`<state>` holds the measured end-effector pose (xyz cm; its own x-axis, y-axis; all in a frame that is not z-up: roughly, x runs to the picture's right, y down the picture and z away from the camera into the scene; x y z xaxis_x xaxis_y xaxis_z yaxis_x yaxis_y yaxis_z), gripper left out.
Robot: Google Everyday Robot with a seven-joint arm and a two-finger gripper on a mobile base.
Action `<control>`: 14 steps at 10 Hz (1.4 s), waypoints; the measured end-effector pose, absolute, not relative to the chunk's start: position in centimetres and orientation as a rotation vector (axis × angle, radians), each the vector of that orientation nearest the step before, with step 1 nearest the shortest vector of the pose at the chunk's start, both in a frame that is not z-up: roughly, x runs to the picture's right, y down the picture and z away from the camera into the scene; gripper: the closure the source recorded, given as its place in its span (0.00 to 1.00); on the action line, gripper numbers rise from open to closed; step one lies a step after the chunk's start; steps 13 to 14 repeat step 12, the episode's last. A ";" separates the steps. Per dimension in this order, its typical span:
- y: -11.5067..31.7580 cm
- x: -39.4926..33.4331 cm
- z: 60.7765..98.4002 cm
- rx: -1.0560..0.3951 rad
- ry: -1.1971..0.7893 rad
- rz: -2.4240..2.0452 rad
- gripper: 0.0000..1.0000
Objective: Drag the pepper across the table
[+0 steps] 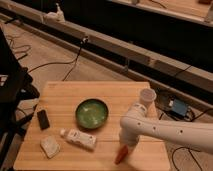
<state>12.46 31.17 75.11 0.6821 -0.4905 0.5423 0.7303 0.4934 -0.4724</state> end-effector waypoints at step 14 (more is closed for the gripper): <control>34.8 26.8 71.1 -0.913 -0.122 -0.510 1.00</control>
